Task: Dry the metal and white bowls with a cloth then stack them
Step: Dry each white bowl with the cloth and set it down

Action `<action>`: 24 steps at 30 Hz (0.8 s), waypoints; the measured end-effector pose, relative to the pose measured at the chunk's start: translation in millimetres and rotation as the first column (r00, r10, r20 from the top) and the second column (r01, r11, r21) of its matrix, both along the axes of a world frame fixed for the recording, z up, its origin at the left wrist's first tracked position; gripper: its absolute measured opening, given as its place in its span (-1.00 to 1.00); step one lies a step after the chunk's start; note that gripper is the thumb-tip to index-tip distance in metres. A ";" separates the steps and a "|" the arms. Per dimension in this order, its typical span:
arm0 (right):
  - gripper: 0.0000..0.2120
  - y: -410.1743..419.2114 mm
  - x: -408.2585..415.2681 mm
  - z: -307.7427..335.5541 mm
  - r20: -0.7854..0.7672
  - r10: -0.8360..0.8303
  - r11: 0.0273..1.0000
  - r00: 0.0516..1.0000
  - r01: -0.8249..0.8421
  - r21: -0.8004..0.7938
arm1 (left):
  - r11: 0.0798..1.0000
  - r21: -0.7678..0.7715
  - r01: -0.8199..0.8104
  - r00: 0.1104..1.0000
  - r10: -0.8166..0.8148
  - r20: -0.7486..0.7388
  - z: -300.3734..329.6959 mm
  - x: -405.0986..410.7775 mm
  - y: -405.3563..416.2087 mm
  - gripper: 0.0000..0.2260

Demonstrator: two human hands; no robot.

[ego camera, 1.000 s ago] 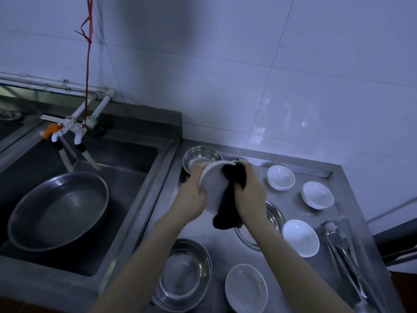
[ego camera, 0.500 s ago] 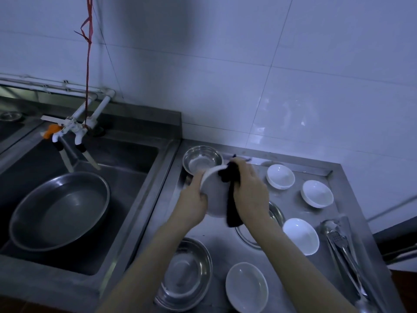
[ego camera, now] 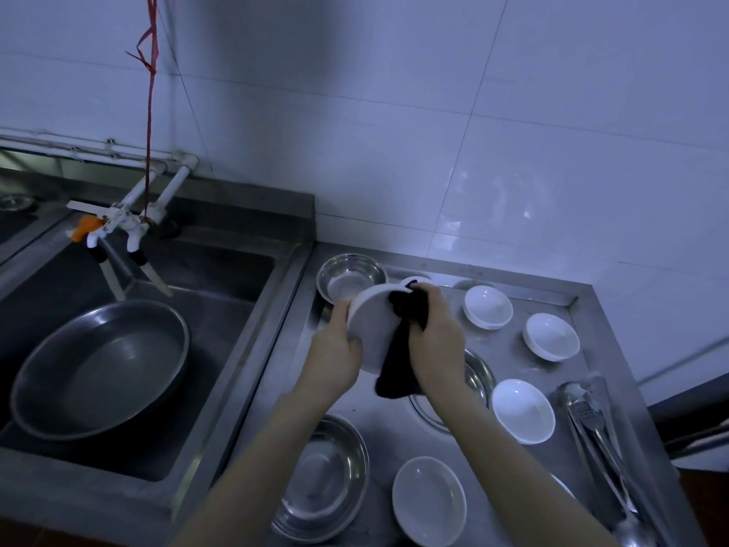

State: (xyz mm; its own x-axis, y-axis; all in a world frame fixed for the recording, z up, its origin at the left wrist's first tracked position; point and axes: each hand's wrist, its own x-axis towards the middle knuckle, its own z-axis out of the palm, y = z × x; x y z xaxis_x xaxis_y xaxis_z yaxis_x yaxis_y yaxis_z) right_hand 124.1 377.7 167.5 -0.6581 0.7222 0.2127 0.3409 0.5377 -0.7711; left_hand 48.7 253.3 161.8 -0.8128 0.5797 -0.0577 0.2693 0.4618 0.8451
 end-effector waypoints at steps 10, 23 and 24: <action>-0.68 -1.8 -2.1 -0.5 -0.132 -0.093 0.974 0.987 0.062 -0.218 | 0.999 -0.044 -0.010 0.993 0.004 -0.119 8.8 -11.4 -0.1 -0.47; -0.56 -1.6 1.1 -3.5 0.058 0.015 0.935 0.998 -0.034 0.354 | 0.926 -0.367 -0.085 0.945 -0.041 -0.324 32.2 -8.4 -1.3 -0.60; -0.56 0.3 1.9 -4.3 0.035 -0.018 0.960 0.999 0.008 0.279 | 0.926 -0.363 -0.107 0.961 0.002 -0.277 33.6 -4.8 -6.3 -0.55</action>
